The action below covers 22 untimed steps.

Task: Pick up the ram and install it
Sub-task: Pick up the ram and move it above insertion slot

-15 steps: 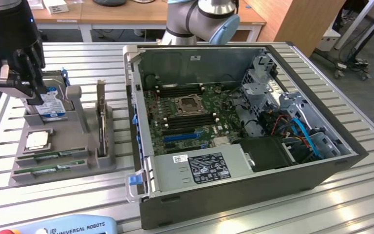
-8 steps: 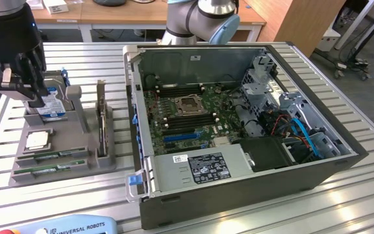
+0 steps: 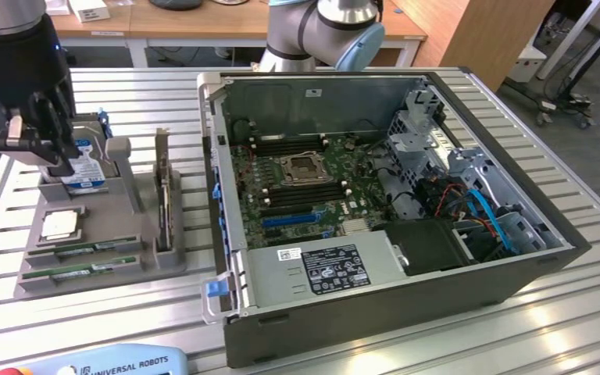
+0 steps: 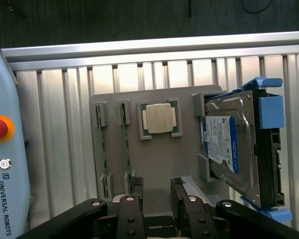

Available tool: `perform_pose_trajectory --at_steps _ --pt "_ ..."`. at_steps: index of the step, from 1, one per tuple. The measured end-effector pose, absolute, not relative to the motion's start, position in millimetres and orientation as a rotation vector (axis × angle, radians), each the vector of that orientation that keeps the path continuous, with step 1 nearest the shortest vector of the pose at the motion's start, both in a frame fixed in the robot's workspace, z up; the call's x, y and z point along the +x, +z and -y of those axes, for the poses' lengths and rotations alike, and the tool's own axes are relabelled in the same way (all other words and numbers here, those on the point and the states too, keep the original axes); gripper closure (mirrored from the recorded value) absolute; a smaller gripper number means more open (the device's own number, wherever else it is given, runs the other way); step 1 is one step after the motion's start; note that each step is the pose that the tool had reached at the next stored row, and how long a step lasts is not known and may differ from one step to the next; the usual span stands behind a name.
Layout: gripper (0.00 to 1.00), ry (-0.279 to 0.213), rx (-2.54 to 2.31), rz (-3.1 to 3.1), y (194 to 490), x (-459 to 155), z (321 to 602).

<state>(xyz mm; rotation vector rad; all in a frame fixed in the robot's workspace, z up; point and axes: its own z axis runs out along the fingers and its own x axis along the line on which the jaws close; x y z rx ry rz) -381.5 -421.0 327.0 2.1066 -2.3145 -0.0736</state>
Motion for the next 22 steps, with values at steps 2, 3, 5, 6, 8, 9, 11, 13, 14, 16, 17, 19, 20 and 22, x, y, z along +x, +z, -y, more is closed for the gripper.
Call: perform_pose_trajectory --at_steps 2,3,5,6,8,9,11,13,14,16,17,19,20,22 --pt "0.64 -0.074 2.107 2.314 325.9 -381.5 421.0" --pt "0.64 -0.074 2.107 2.314 325.8 -381.5 421.1" --pt "0.64 -0.074 2.107 2.314 325.8 -381.5 421.1" --pt "0.64 -0.074 2.107 2.314 325.7 -381.5 421.1" --pt "0.64 -0.074 2.107 2.314 325.7 -381.5 421.1" --pt "0.64 -0.074 2.108 2.314 325.6 -381.5 421.1" --pt "0.64 -0.074 2.107 2.314 325.5 -381.6 421.8" --pt "0.64 -0.074 2.107 2.314 325.7 -381.5 423.1" --pt "0.64 -0.074 2.107 2.314 325.7 -381.5 423.5" --pt "0.64 -0.074 2.107 2.314 325.7 -381.5 423.6" --pt "0.64 -0.074 2.107 2.314 325.7 -381.5 423.6" --pt "0.64 -0.074 2.107 2.314 325.7 -381.5 423.7" --pt "0.64 -0.074 2.107 2.314 325.7 -381.5 423.7" --pt "0.64 -0.074 2.107 2.314 325.7 -381.5 423.7"
